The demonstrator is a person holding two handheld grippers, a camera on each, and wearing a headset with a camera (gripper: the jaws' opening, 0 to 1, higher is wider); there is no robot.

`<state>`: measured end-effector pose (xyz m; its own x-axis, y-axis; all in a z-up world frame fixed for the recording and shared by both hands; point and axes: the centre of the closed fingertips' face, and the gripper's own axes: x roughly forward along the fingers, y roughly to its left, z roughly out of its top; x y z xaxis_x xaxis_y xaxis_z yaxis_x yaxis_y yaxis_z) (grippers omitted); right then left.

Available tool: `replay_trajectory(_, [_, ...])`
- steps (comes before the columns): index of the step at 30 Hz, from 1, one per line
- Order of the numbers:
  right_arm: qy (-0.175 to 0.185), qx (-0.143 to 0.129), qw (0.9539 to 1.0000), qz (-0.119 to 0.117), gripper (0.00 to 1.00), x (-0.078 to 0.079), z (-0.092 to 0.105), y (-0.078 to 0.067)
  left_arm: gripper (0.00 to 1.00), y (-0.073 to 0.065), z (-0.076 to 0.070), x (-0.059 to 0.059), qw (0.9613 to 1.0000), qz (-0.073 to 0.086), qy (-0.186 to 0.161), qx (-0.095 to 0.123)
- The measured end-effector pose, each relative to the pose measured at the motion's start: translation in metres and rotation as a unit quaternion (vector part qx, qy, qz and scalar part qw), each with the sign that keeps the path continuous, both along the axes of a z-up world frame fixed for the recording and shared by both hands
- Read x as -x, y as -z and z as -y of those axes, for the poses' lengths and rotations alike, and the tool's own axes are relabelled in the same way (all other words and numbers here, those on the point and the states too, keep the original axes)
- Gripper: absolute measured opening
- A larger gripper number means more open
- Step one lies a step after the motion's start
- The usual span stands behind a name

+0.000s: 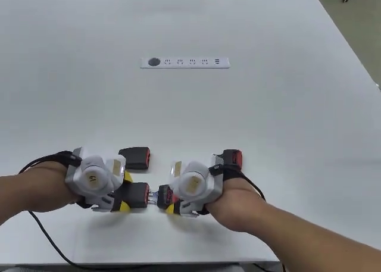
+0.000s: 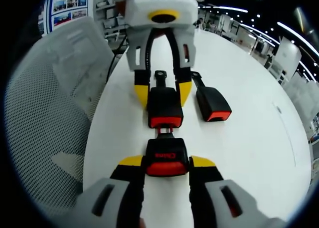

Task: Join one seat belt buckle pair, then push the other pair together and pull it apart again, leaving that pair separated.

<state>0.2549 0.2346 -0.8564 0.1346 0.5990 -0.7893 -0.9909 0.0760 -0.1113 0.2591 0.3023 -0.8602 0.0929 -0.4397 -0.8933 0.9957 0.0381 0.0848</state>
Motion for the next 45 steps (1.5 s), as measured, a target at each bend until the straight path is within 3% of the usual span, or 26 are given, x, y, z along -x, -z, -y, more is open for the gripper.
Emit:
replay_trajectory(16, [-0.012, 0.012, 0.9998, 0.014, 0.34, -0.0028, -0.0007, 0.0004, 0.34, -0.0007, -0.0005, 0.0, 1.0, 0.001, -0.005, 0.004])
replay_trajectory(35, [-0.014, -0.001, 0.9999, -0.002, 0.34, -0.0024, -0.0002, -0.0013, 0.34, 0.0, -0.0002, -0.0001, 1.0, -0.003, -0.002, -0.003])
replay_trajectory(45, [-0.01, -0.001, 0.9999, 0.002, 0.33, -0.003, -0.0004, -0.0001, 0.34, 0.0002, -0.0009, -0.0002, 1.0, -0.003, -0.002, -0.007])
